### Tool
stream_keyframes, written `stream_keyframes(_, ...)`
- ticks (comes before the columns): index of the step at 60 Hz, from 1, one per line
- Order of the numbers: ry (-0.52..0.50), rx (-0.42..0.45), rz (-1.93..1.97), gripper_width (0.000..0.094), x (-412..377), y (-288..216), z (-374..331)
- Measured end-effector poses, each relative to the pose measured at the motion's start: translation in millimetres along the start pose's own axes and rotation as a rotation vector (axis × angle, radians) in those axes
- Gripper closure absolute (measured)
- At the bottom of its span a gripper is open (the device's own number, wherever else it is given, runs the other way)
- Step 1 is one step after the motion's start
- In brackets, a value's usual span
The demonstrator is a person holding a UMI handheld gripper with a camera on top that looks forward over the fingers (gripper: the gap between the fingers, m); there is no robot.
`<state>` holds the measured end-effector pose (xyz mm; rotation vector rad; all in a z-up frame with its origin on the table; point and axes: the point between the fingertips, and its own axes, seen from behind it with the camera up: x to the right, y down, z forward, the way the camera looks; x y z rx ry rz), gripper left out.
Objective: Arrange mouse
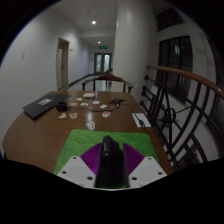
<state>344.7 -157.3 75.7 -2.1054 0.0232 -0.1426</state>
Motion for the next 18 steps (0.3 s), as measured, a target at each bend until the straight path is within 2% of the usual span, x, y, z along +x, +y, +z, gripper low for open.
stream_keyframes(3,-0.019,-0.023,-0.011,0.0489,-1,2,0)
stream_keyframes(10,-0.045,-0.025,-0.018,0.0055,0,4,-18)
stream_keyframes(12,-0.035,-0.027,-0.033,0.0106,4,6,-26)
stream_keyframes(18,-0.041,-0.031,-0.048,0.0086,10,14,-58)
